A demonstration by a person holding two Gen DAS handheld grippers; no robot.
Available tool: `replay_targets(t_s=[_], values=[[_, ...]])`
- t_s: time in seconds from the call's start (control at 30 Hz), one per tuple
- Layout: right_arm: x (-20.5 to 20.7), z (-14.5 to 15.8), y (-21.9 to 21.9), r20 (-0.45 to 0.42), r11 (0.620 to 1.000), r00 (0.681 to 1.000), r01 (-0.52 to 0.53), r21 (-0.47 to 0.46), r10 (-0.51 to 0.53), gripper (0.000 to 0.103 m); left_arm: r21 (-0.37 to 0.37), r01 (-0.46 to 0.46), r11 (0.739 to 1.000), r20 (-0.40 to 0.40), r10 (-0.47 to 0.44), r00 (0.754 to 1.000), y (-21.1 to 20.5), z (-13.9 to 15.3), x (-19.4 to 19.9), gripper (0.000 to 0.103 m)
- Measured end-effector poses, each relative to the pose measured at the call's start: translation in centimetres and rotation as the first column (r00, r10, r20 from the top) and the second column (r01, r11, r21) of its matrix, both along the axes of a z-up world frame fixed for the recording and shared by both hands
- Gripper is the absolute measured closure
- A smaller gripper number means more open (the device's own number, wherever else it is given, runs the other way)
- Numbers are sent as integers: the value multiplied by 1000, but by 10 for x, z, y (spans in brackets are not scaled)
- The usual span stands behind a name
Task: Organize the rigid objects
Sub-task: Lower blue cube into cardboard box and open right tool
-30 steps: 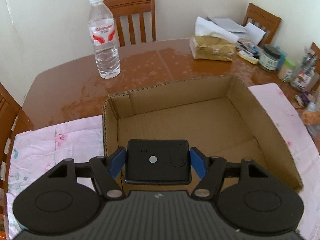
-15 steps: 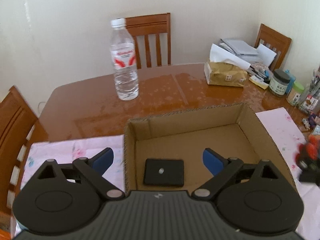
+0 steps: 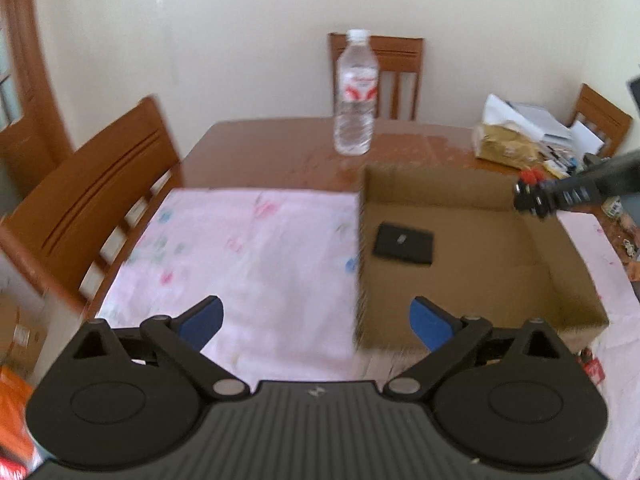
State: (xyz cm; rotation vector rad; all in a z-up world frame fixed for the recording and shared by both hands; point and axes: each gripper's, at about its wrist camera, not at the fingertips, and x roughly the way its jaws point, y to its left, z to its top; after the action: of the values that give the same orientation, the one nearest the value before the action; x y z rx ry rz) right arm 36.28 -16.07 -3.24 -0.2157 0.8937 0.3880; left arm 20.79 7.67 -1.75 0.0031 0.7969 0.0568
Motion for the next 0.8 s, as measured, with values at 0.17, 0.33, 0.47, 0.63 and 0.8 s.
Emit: replay_targets(t_s=[0.17,0.33,0.47,0.63,0.8], values=[[13,1,7,57,999,997,44,-2,-44,1,-4,-35,999,-4,35,999,12,-5,-27,4],[8,11,4,74,997,995,71,26,-73,0,2,-27,1000,-9,27,1000,16,-5,-37,4],[-8,18,5,66,998,996,67,-5,-67,0,-10,-10,1000,-14,9,1000,16,-2,-41,4],[-39,20,6,61,996,996,75,-37,-73,0,-20,22,1000,-15,-23,1000,12,-2,-47,4],[-80,7,3,22,991,992,126,-35,-125,0,-2,50,999,-19,-50,999,6,-11,-58,4]])
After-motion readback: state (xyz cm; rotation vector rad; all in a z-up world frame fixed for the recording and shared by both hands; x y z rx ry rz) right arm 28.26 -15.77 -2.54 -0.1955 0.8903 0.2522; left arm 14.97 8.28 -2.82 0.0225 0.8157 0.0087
